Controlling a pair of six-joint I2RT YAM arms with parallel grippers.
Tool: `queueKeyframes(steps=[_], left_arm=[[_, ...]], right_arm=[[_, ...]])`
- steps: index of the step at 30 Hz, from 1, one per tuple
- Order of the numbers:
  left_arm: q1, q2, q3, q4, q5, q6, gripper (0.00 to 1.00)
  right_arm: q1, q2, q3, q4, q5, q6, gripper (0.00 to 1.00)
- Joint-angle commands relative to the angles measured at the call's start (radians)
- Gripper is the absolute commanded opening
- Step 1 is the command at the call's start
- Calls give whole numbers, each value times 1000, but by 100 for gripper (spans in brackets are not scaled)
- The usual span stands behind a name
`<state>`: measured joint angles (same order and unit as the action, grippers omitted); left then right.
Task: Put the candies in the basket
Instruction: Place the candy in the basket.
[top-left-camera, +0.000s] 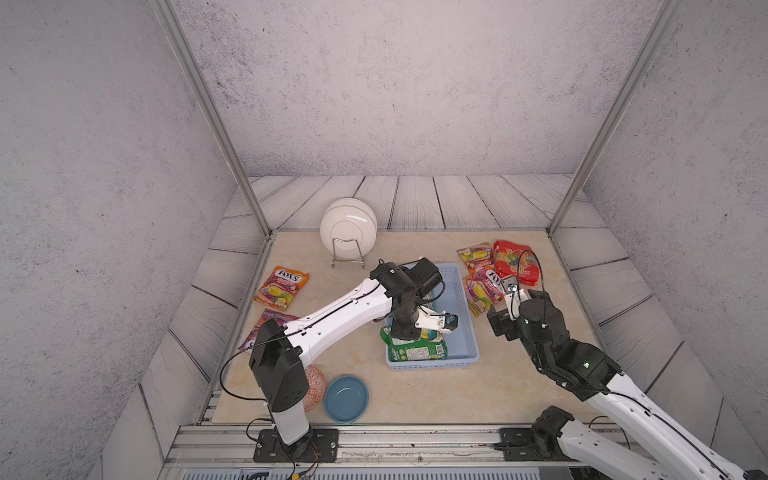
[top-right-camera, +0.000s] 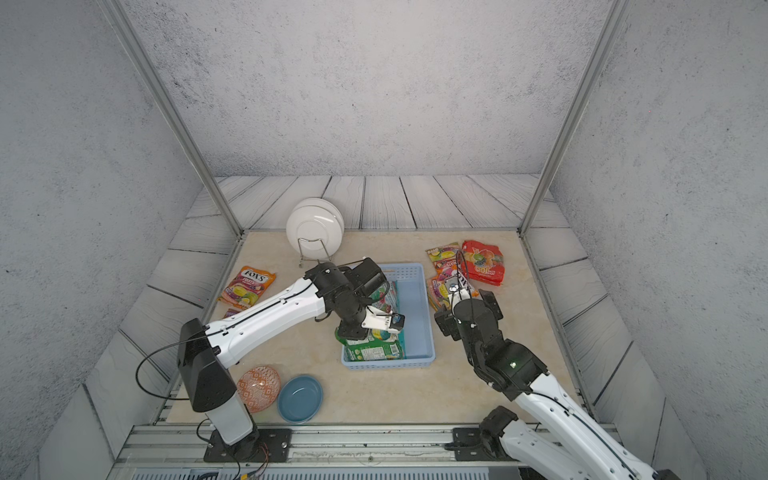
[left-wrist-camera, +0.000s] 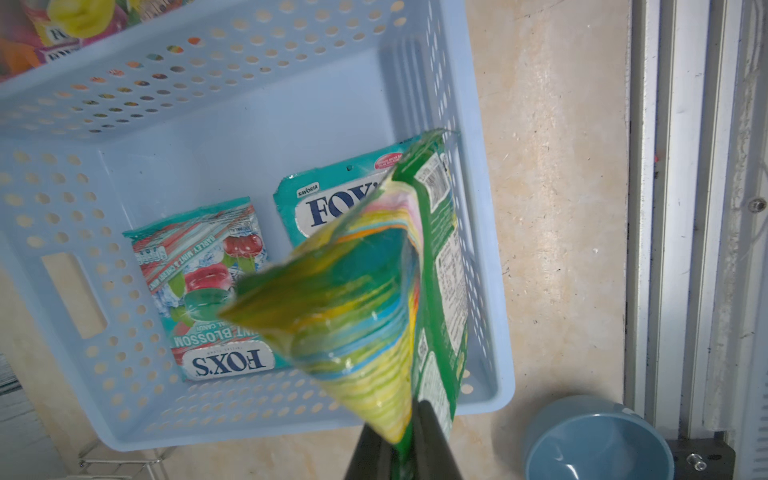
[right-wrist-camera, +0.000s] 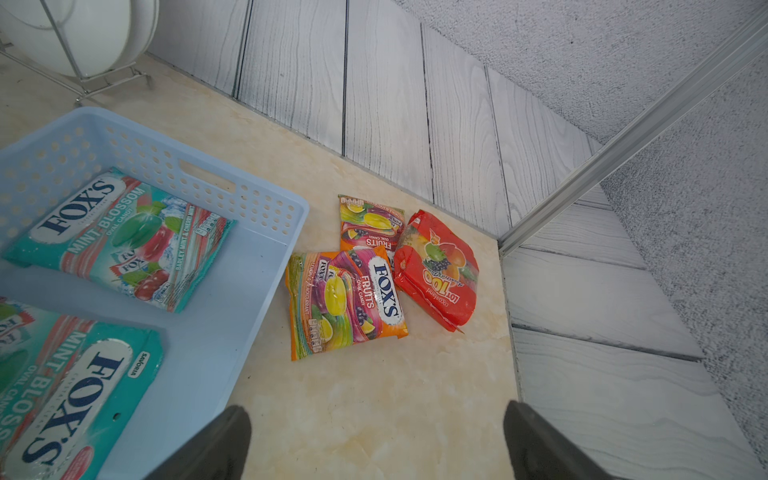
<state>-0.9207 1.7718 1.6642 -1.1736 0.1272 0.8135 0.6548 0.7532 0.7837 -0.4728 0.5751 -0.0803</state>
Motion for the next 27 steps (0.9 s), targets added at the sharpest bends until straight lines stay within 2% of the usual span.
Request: queueKeyframes(steps=[1, 4, 7, 9, 13, 17, 20, 23, 26, 27], left_arm=[[-8, 101, 77, -104, 3, -69, 0], [-9, 199, 158, -221, 17, -106, 0], [-10, 223, 153, -217, 12, -121, 0], [-11, 204, 138, -185, 11, -126, 8], [-11, 151, 97, -92, -26, -121, 38], [-12, 118, 85, -54, -88, -122, 49], [-11, 52, 28, 23, -108, -109, 67], [-6, 9, 23, 43, -119, -128, 68], [9, -48, -21, 99, -115, -151, 73], [14, -61, -32, 116, -124, -159, 83]], right_arm=[[-4, -6, -12, 7, 6, 1, 99], [-6, -2, -8, 14, 6, -4, 99], [-6, -4, -6, 8, -16, 3, 99], [-5, -3, -10, 4, 6, 2, 99], [-5, -18, -9, 13, -15, 2, 99], [-6, -20, -12, 6, 17, 1, 99], [-5, -22, -8, 12, -11, 3, 99], [-6, -17, -11, -1, 6, 6, 99], [-6, -19, -9, 12, -17, 4, 99], [-5, -18, -8, 11, -25, 6, 99]])
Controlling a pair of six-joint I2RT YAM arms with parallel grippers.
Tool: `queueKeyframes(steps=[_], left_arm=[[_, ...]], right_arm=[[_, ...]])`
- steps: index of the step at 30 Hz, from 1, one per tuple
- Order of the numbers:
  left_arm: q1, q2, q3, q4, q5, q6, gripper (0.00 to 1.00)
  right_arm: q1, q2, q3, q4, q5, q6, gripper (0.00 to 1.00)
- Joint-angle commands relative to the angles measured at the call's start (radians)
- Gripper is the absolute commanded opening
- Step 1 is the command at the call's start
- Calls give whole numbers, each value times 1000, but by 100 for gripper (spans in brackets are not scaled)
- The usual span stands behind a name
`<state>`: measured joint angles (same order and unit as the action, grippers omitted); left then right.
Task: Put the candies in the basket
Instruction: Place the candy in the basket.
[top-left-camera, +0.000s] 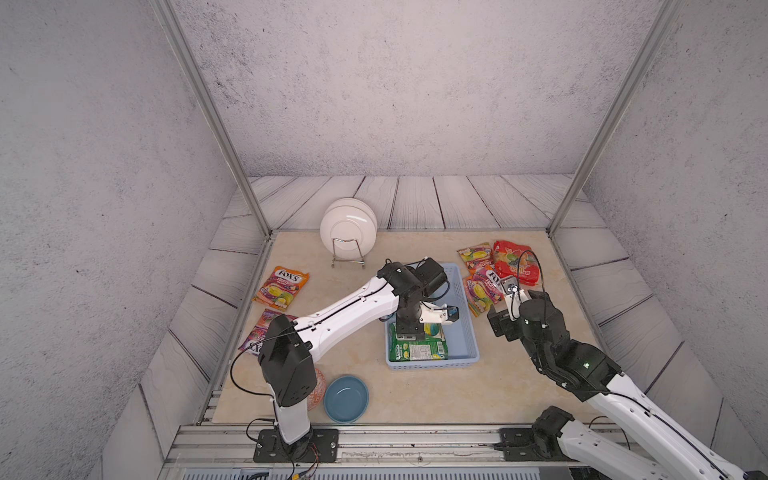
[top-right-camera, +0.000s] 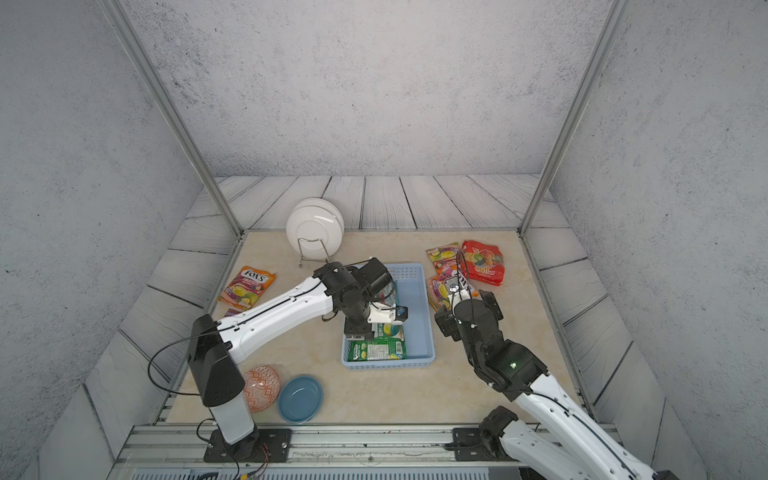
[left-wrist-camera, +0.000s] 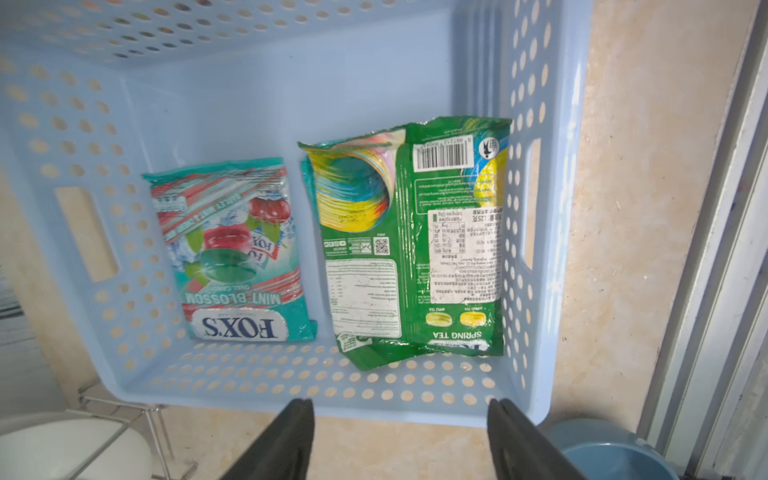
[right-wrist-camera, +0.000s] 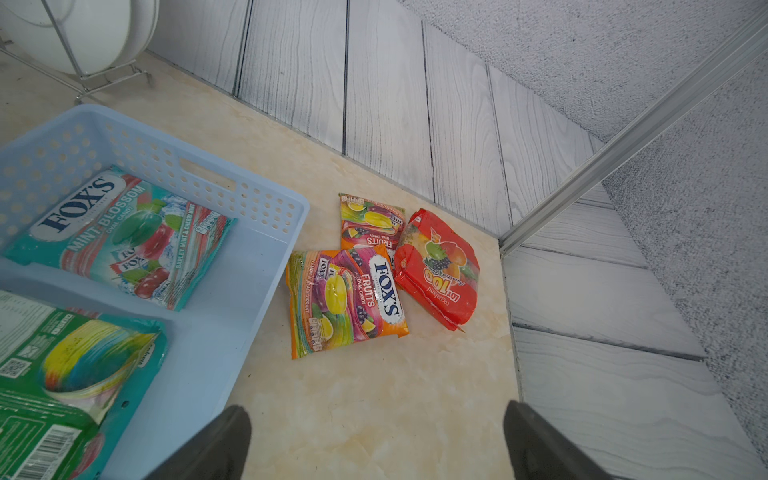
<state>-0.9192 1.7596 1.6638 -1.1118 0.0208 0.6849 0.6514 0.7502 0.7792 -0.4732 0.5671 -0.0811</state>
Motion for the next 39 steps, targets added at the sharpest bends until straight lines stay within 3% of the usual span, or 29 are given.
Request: queueKeyframes(steps=[1, 4, 7, 23, 39], left_arm=[[19, -61, -39, 65, -30, -43, 87], [42, -100, -54, 79, -39, -74, 88], [66, -161, -106, 141, -54, -106, 99], [266, -357, -209, 216, 15, -280, 98], [538, -580, -444, 367, 192, -411, 99]], right_arm=[[-2, -13, -6, 7, -21, 10, 99], [-2, 3, -6, -4, -10, 12, 99], [-3, 10, 0, 6, -37, 11, 99], [-7, 83, 9, -4, -23, 42, 99], [-55, 363, 178, -119, -27, 216, 99]])
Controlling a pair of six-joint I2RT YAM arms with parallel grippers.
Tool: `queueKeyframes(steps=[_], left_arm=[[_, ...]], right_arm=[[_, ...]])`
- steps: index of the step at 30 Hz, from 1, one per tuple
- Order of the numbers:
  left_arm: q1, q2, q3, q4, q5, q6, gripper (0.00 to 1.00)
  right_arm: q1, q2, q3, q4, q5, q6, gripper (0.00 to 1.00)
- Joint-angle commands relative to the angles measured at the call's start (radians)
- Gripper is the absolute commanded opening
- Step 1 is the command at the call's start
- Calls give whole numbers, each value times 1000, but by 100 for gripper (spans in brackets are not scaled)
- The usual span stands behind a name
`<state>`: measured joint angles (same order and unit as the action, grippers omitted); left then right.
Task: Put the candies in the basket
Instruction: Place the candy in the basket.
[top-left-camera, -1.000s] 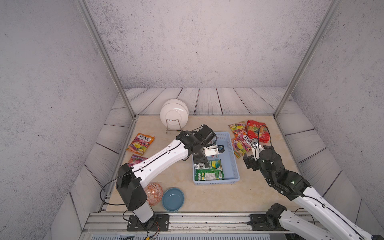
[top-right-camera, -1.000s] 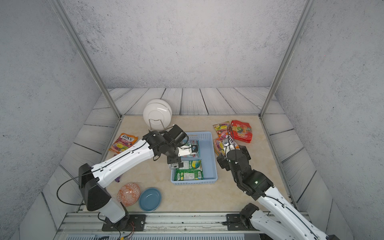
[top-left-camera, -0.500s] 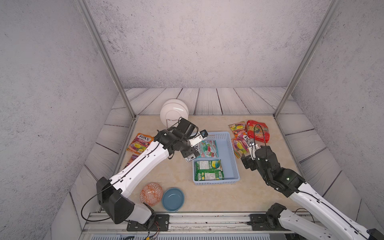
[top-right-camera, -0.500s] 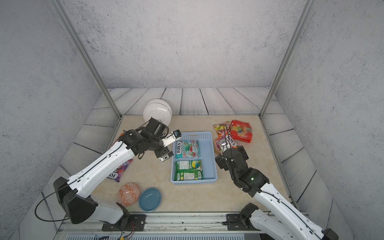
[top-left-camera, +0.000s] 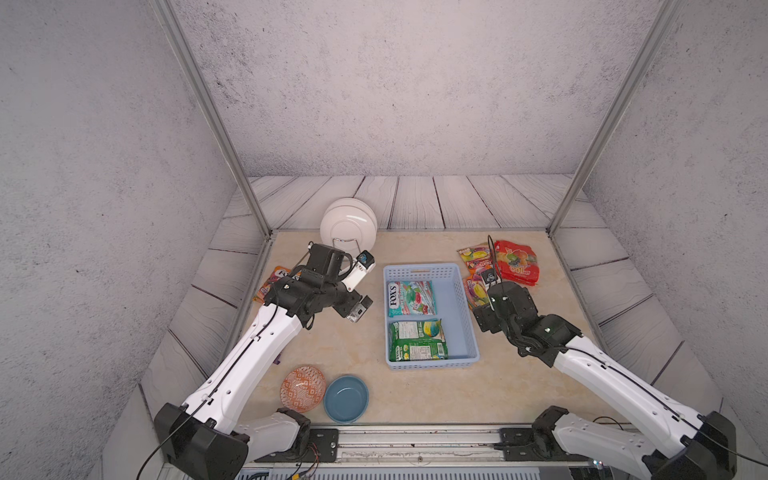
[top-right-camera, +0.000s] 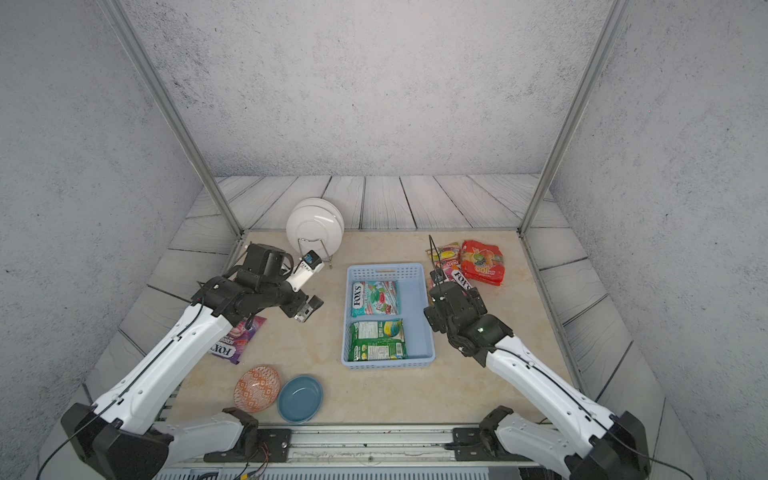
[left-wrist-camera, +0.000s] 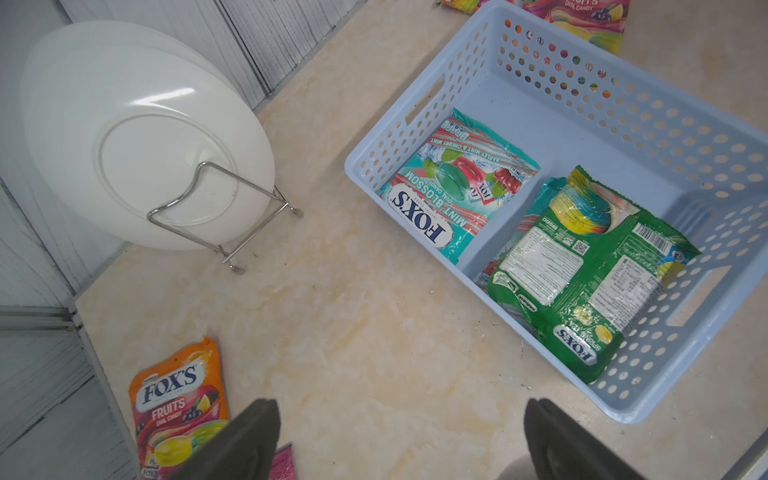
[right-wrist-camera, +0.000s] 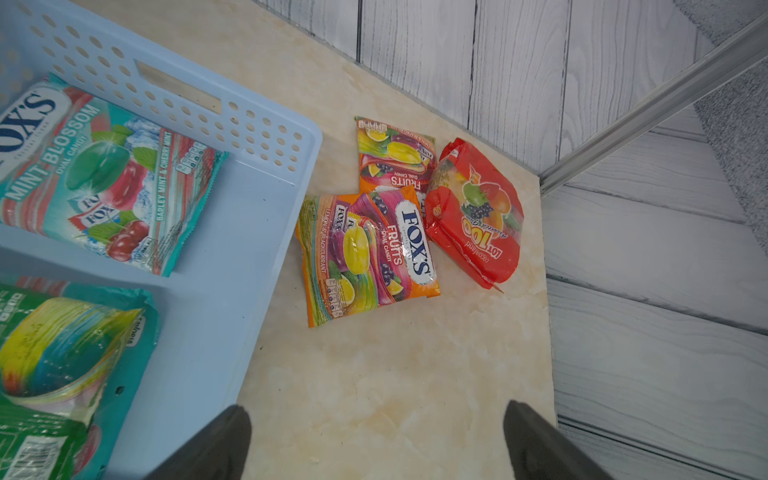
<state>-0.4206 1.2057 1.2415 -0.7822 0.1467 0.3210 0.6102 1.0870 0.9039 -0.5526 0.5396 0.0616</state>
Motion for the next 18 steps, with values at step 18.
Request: queueKeyframes(steps=[18], left_arm=[[242, -111, -115, 119, 178, -60, 98]], right_arm=[[-207, 246, 164, 2, -213, 333, 95]])
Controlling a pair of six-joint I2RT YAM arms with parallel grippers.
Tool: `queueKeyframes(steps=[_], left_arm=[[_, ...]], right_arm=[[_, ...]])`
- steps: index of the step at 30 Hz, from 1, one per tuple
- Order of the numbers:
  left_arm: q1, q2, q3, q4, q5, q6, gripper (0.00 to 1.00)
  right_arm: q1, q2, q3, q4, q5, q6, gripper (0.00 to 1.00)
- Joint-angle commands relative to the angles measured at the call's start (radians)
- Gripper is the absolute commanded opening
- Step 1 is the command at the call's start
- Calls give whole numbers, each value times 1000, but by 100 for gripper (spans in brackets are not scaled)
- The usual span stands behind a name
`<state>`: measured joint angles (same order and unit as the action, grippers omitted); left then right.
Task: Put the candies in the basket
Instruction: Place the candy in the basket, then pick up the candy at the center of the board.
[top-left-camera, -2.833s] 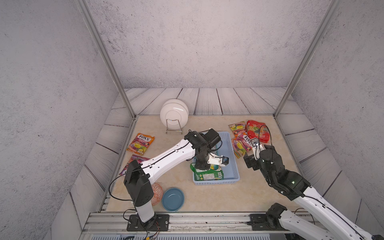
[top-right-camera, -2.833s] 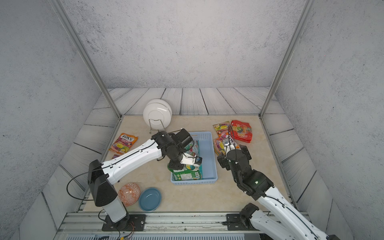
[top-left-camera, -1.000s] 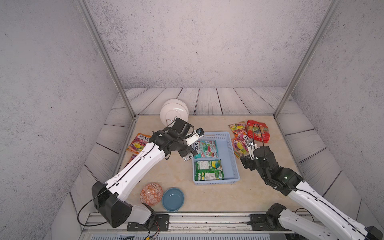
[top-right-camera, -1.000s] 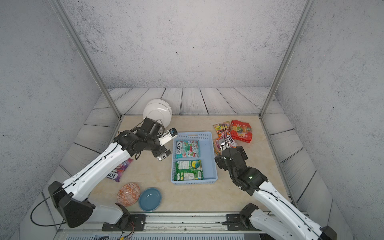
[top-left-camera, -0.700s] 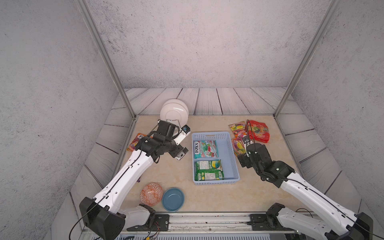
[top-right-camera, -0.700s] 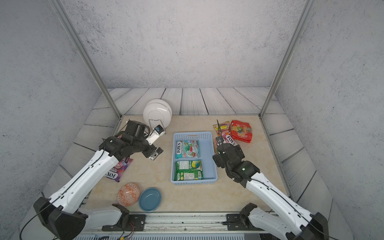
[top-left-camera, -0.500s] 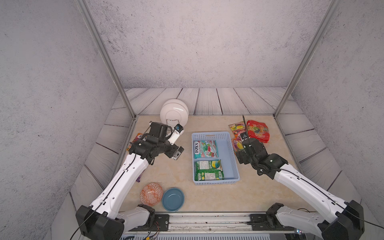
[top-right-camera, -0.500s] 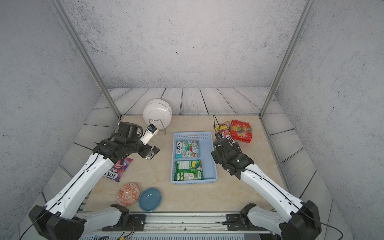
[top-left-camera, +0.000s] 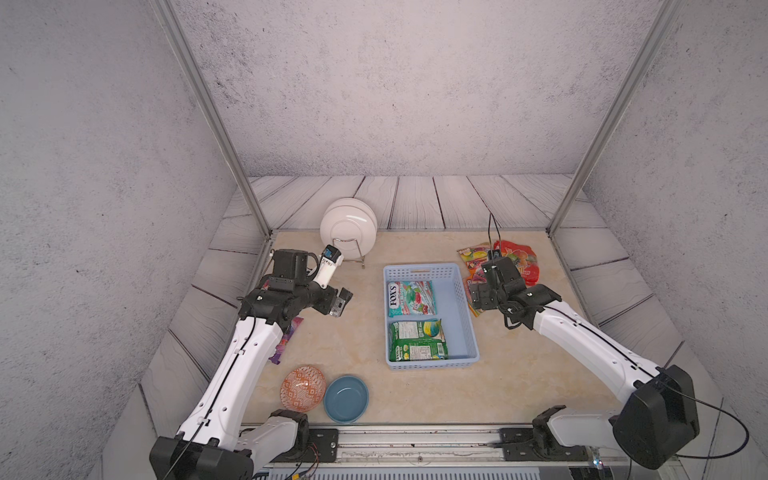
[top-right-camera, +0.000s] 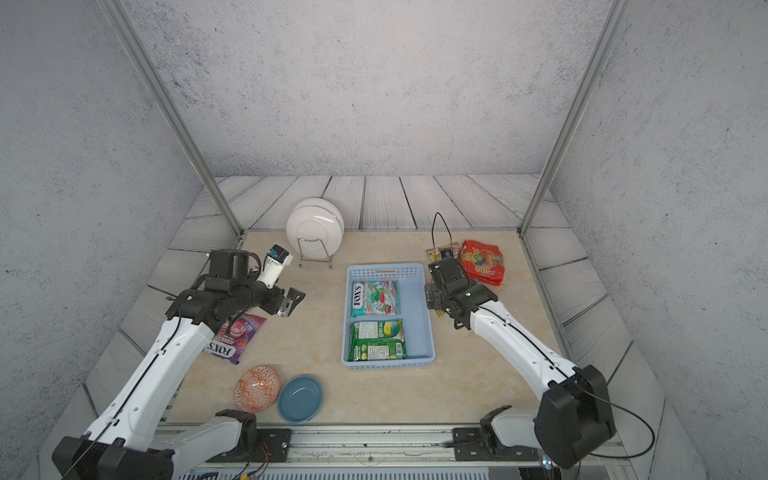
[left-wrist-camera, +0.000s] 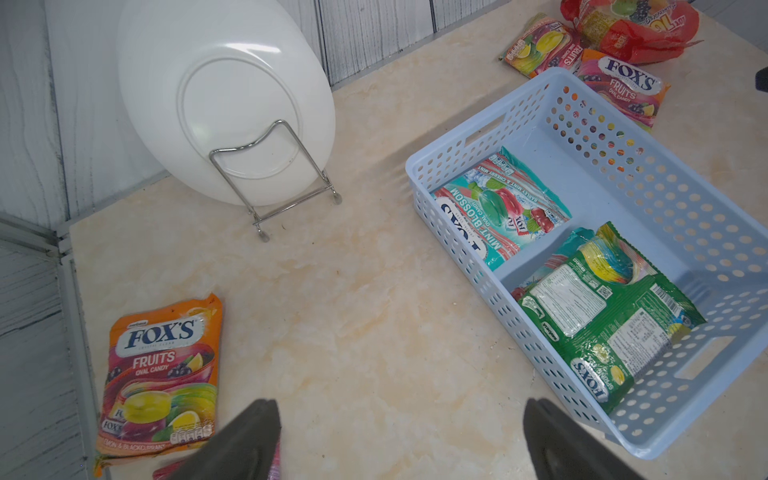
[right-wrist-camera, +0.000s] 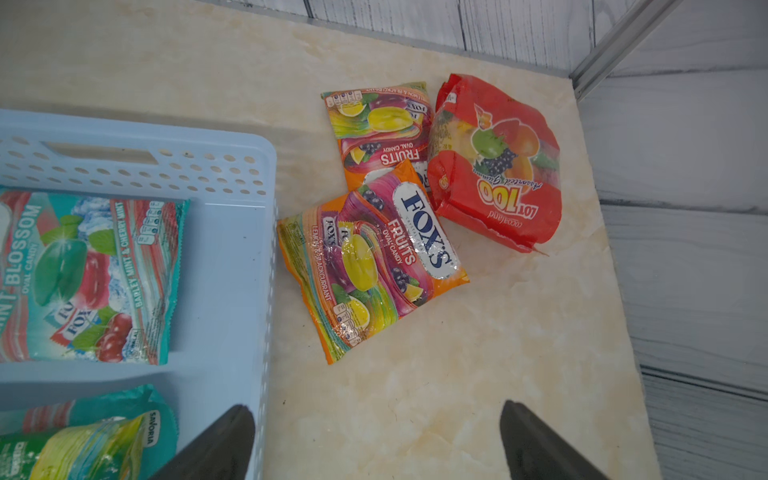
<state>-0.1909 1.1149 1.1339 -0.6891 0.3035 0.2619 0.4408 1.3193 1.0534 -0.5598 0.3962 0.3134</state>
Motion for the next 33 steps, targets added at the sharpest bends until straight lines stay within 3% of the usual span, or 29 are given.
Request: queueKeyframes(steps=[1, 11, 18, 33], left_arm=[[17, -17, 0, 17, 22, -7, 98], [34, -37, -7, 15, 37, -25, 98], [42, -40, -8, 16, 40, -27, 98], [45, -22, -5, 21, 64, -38, 98]], right_arm=[[-61, 21, 24, -7, -82, 106, 94], [-219, 92, -35, 81, -286, 292, 90], [-282, 162, -86, 185, -393, 395, 80], [-378, 389, -106, 344, -574, 497, 66]])
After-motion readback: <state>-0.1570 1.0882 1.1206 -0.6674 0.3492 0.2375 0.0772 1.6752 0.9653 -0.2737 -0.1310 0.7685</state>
